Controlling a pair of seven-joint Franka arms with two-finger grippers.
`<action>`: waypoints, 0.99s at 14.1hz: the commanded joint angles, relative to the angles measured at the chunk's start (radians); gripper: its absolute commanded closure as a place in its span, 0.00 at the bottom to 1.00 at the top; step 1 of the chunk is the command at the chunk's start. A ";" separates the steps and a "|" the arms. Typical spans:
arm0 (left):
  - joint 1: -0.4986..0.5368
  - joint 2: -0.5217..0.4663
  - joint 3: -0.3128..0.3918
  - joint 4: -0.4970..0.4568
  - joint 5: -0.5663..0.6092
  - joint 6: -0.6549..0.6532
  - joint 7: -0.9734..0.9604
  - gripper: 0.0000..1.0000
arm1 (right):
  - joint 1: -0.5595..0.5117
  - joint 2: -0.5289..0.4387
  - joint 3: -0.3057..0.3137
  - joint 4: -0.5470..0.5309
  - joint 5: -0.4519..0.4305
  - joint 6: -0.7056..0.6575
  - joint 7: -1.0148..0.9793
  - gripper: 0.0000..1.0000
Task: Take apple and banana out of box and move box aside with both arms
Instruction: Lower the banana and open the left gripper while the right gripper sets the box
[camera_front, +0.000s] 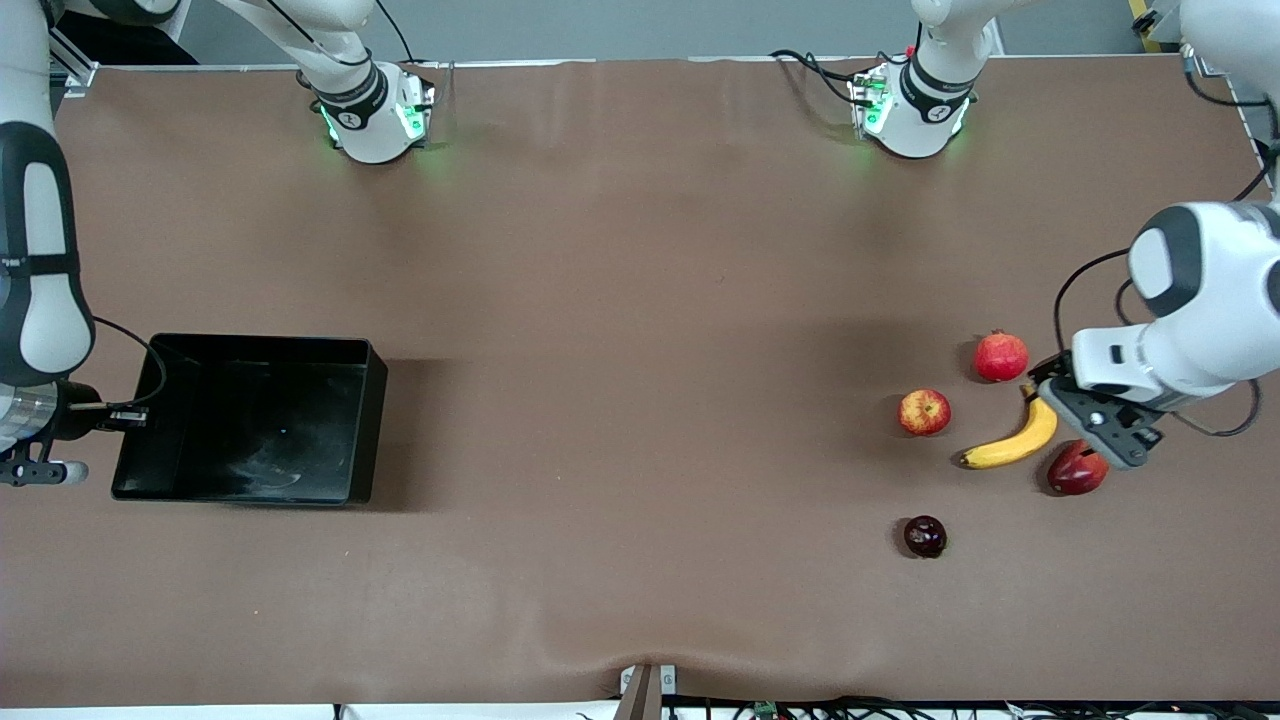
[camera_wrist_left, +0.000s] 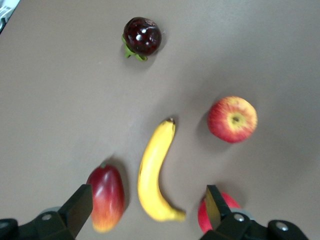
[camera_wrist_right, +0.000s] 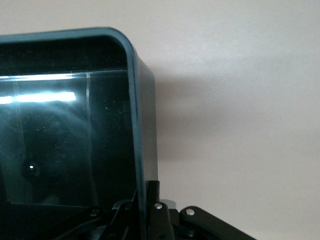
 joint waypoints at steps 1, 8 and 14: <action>0.009 -0.056 -0.005 0.047 0.000 -0.129 -0.053 0.00 | -0.048 0.043 0.021 0.015 0.075 0.050 -0.037 1.00; 0.006 -0.127 -0.072 0.186 -0.057 -0.423 -0.314 0.00 | -0.066 0.120 0.021 0.015 0.092 0.126 -0.038 1.00; 0.008 -0.153 -0.085 0.297 -0.104 -0.574 -0.468 0.00 | -0.069 0.126 0.021 0.038 0.089 0.124 -0.100 0.00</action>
